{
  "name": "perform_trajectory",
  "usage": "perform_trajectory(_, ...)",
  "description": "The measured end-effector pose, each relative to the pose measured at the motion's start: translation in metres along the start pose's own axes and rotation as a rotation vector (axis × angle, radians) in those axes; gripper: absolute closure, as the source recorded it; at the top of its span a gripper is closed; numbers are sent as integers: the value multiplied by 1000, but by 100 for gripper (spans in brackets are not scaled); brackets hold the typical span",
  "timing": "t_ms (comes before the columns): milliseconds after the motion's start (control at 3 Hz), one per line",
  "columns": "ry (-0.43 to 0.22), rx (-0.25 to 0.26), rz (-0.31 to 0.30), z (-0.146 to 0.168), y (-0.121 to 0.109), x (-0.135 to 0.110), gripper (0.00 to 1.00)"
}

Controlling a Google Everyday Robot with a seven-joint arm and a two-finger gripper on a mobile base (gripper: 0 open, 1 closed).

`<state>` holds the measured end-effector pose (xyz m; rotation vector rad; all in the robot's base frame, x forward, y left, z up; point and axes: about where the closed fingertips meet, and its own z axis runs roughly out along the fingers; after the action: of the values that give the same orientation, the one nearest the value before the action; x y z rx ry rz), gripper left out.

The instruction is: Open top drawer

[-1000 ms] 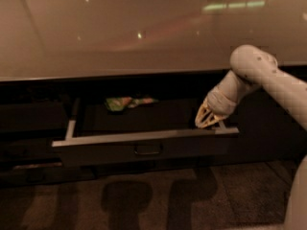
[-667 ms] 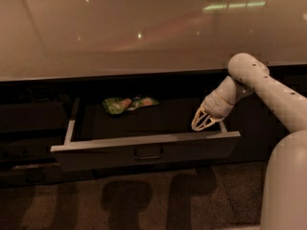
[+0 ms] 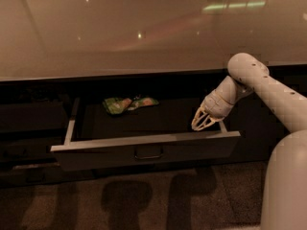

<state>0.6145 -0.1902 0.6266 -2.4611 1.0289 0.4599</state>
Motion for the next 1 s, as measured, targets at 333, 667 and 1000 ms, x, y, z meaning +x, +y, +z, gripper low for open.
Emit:
perform_trajectory(333, 87, 72, -10, -26, 9, -14, 100)
perform_trajectory(667, 117, 144, 16, -30, 41, -28, 81)
perform_trajectory(1000, 117, 144, 16, -30, 41, -28, 58)
